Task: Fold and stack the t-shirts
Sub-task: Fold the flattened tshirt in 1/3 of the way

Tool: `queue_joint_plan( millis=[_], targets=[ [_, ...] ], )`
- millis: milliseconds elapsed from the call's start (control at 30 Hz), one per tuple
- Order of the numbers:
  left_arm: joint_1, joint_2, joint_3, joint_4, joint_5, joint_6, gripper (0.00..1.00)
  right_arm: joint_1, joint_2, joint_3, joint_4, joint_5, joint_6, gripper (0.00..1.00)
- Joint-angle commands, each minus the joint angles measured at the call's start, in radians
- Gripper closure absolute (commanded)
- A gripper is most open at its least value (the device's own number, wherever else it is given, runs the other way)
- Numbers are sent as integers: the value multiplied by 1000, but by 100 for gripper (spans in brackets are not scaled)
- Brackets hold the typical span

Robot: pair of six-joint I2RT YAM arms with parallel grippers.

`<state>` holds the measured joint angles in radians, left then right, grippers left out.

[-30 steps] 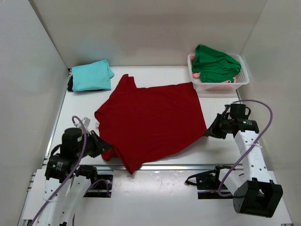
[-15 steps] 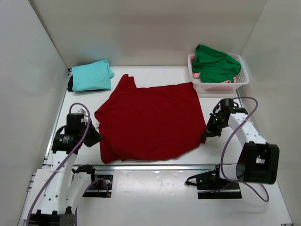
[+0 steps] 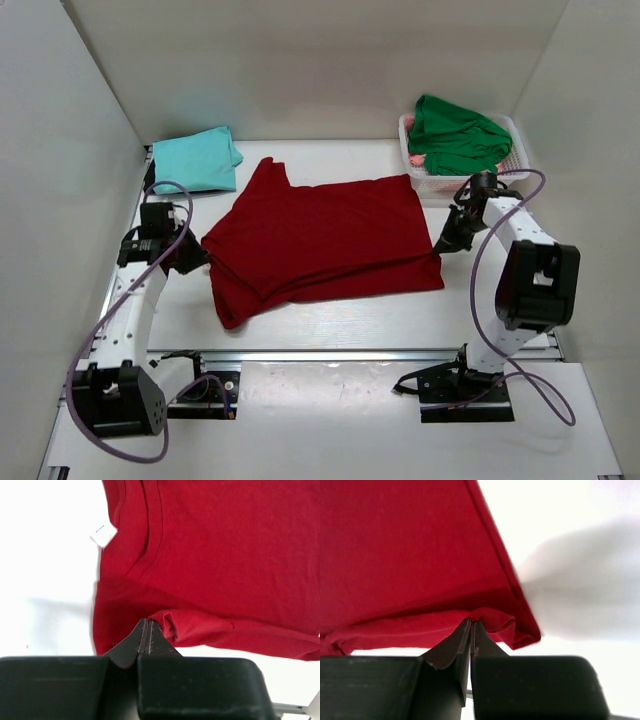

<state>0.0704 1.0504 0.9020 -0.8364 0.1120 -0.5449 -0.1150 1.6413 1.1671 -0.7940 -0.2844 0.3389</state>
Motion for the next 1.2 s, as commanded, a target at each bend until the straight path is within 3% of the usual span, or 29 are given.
queue_joint_plan(
  millis=[0, 400, 467, 500, 533, 567, 600, 667, 833, 933, 967, 1100, 1167],
  targets=[
    [19, 48, 60, 89, 2, 33, 100, -12, 73, 86, 26, 16, -17, 100],
    [34, 200, 112, 157, -15, 17, 100, 17, 250, 250, -7, 11, -40, 100],
    [40, 213, 124, 163, -12, 13, 98, 18, 261, 261, 6, -2, -43, 93],
    [45, 218, 124, 183, -5, 10, 89, 18, 259, 266, 6, -4, -46, 89],
    [52, 227, 135, 191, 0, 13, 68, 27, 261, 291, 3, 11, -49, 82],
    [45, 232, 153, 203, 8, 20, 61, 35, 271, 307, -8, 31, -52, 72],
    [49, 241, 167, 203, 3, 29, 59, 46, 276, 337, -14, 43, -51, 68],
    [28, 257, 221, 188, -12, 51, 43, 60, 278, 381, -39, 71, -58, 59],
    [38, 232, 212, 140, -40, 79, 39, 75, 262, 459, -63, 128, -57, 51],
    [31, 186, 141, 42, -55, 92, 41, 78, 230, 427, -57, 120, -52, 53],
    [23, 174, 99, 22, -64, 89, 48, 74, 215, 408, -51, 128, -51, 53],
    [18, 64, -137, -67, -43, 66, 91, 78, 125, 283, -14, 119, -55, 54],
    [31, 8, -237, -76, -20, 28, 93, 77, 100, 232, 5, 103, -48, 54]
  ],
)
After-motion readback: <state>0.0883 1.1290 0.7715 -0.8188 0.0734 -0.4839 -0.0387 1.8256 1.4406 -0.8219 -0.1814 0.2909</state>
